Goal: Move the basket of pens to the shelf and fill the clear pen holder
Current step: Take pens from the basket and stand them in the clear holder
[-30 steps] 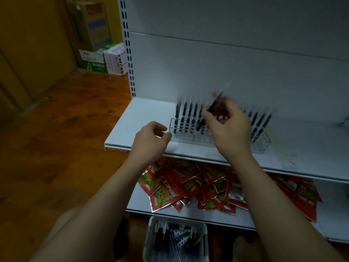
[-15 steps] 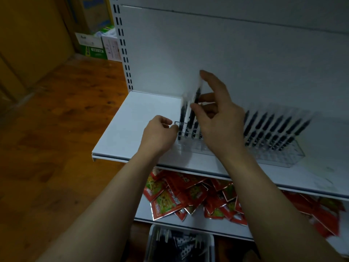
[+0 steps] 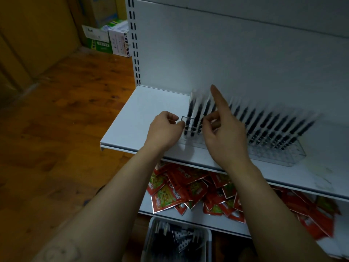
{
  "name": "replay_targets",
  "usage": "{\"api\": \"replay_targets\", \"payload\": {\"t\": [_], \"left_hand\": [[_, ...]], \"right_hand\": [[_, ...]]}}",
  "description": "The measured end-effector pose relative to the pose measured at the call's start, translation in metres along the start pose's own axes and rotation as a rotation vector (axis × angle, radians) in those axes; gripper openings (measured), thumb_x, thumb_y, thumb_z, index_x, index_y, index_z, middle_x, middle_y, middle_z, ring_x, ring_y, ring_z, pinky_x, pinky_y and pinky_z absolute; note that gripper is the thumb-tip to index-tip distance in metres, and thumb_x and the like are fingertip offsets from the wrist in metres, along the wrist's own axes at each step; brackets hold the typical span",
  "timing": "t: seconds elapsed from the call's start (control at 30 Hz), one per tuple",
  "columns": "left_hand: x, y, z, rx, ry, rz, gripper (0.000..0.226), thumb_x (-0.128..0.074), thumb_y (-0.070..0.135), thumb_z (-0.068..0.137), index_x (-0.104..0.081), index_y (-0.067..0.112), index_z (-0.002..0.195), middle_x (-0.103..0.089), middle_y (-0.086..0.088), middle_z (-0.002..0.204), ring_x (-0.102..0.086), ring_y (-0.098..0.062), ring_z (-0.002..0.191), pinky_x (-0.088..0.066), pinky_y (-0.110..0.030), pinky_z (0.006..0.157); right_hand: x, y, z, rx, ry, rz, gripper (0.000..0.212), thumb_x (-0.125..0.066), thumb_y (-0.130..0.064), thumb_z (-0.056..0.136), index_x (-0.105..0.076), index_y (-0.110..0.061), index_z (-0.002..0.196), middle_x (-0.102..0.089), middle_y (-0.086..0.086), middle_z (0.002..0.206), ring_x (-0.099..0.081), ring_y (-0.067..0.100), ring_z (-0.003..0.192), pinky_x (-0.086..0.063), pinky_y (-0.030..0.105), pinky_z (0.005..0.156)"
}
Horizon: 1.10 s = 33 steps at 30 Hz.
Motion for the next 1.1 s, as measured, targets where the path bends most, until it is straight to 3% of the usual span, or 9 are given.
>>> {"api": "replay_targets", "payload": {"t": [0.2,0.33,0.5,0.67,0.8,0.9,1.0,1.1], "left_hand": [[0.016,-0.002,-0.038,-0.073,0.04,0.049,0.027,-0.06,0.033,0.092,-0.057,0.022,0.117,-0.058,0.008,0.108,-0.057,-0.013,0.096,-0.043,-0.028,0.079],[0.023,-0.009,-0.078,-0.089,0.024,0.055,0.023,-0.06,0.031,0.093,-0.057,0.022,0.114,-0.061,0.008,0.104,-0.059,-0.01,0.089,-0.046,-0.024,0.066],[0.015,-0.027,-0.116,-0.094,-0.027,0.068,0.017,-0.061,0.028,0.092,-0.059,0.023,0.108,-0.063,0.008,0.097,-0.06,-0.008,0.088,-0.05,-0.024,0.069],[-0.008,-0.074,-0.141,-0.073,-0.165,0.226,0.01,-0.064,0.022,0.089,-0.06,0.02,0.098,-0.064,0.008,0.091,-0.06,-0.012,0.084,-0.048,-0.028,0.074],[-0.017,-0.137,-0.162,0.038,-0.285,0.414,0.008,-0.062,0.021,0.091,-0.055,0.018,0.095,-0.064,0.0,0.093,-0.057,-0.016,0.082,-0.039,-0.024,0.07],[-0.021,-0.193,-0.178,0.221,-0.312,0.491,0.008,-0.061,0.023,0.089,-0.059,0.016,0.092,-0.068,-0.007,0.097,-0.063,-0.023,0.088,-0.046,-0.028,0.072],[-0.03,-0.229,-0.185,0.315,-0.388,0.541,0.012,-0.063,0.024,0.087,-0.064,0.013,0.094,-0.071,-0.008,0.1,-0.066,-0.024,0.094,-0.048,-0.028,0.077],[-0.042,-0.233,-0.169,0.305,-0.435,0.557,0.021,-0.064,0.025,0.088,-0.064,0.012,0.105,-0.07,-0.008,0.104,-0.065,-0.023,0.096,-0.049,-0.028,0.079]], "right_hand": [[0.012,-0.002,-0.033,-0.115,-0.06,0.075,0.059,-0.056,-0.018,0.094,-0.035,-0.038,0.145,-0.055,-0.017,0.082,-0.054,0.002,0.069,-0.046,0.013,0.067],[0.009,-0.002,-0.065,-0.192,-0.16,0.113,0.054,-0.055,-0.016,0.094,-0.04,-0.037,0.141,-0.055,-0.014,0.082,-0.056,0.007,0.066,-0.053,0.029,0.068],[-0.004,0.008,-0.101,-0.255,-0.253,0.093,0.052,-0.055,-0.014,0.093,-0.042,-0.03,0.141,-0.06,-0.006,0.079,-0.06,0.016,0.072,-0.054,0.037,0.069],[-0.024,0.034,-0.149,-0.343,-0.392,0.033,0.045,-0.056,-0.008,0.085,-0.059,-0.024,0.127,-0.064,-0.005,0.073,-0.062,0.016,0.071,-0.053,0.03,0.071],[-0.041,0.065,-0.203,-0.509,-0.565,0.075,0.049,-0.057,-0.002,0.085,-0.056,-0.023,0.13,-0.054,-0.011,0.067,-0.057,0.013,0.063,-0.046,0.024,0.06],[-0.053,0.095,-0.243,-0.623,-0.721,0.043,0.047,-0.053,-0.003,0.088,-0.054,-0.024,0.13,-0.053,-0.003,0.076,-0.047,0.015,0.055,-0.036,0.025,0.05],[-0.062,0.119,-0.27,-0.746,-0.88,0.021,0.035,-0.047,0.001,0.09,-0.063,-0.017,0.116,-0.058,0.009,0.101,-0.053,0.023,0.064,-0.043,0.033,0.056],[-0.073,0.137,-0.283,-0.803,-0.99,-0.021,0.034,-0.044,0.001,0.09,-0.065,-0.012,0.114,-0.062,0.016,0.111,-0.062,0.03,0.073,-0.052,0.038,0.064]]}}
Point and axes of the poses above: each hand's wrist, its own z-axis towards the middle knuckle, its own x-axis out of the back of the hand, y = z × x, the point moved 2 cm from there along z, towards the middle knuckle
